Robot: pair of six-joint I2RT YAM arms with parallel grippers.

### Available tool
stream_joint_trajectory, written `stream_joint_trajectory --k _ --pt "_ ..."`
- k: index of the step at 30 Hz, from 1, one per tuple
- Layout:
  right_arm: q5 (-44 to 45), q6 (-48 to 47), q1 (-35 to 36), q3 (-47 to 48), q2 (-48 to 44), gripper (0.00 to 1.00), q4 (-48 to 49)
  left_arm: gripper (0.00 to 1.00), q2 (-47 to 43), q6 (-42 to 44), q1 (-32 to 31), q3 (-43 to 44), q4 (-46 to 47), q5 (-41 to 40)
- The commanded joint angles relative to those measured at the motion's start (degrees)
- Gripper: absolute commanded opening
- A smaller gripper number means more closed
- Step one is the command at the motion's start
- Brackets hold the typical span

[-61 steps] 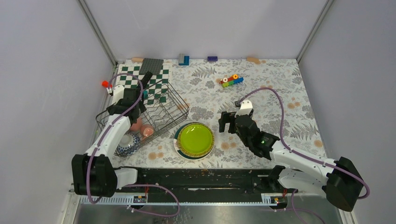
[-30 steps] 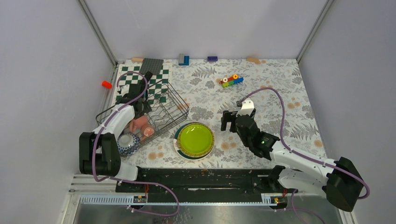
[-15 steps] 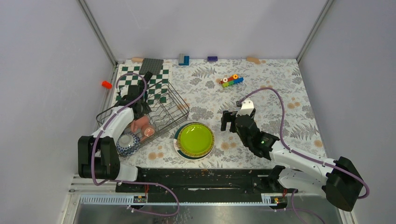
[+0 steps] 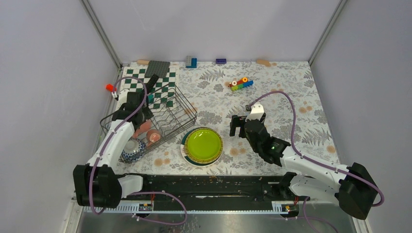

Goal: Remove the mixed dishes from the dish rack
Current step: Pick up the cup from the dish rack.

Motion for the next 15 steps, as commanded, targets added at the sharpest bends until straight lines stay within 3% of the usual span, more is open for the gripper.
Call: stream_joint_trajectory --k 1,10,15 --pt "1.85 0.6 -0.37 0.37 -0.24 1.0 1.85 0.0 -6.38 -1.4 0.01 -0.68 1.88 -3.63" --pt "-0.93 1.41 -0.37 -0.05 -1.79 1.0 2.19 0.0 -19.83 -3.31 0.01 -4.71 5.1 -3.77" --pt "-5.02 0.89 -0.37 -1.08 -3.88 1.0 4.39 0.0 -28.86 -3.3 0.03 -8.29 11.43 3.39"
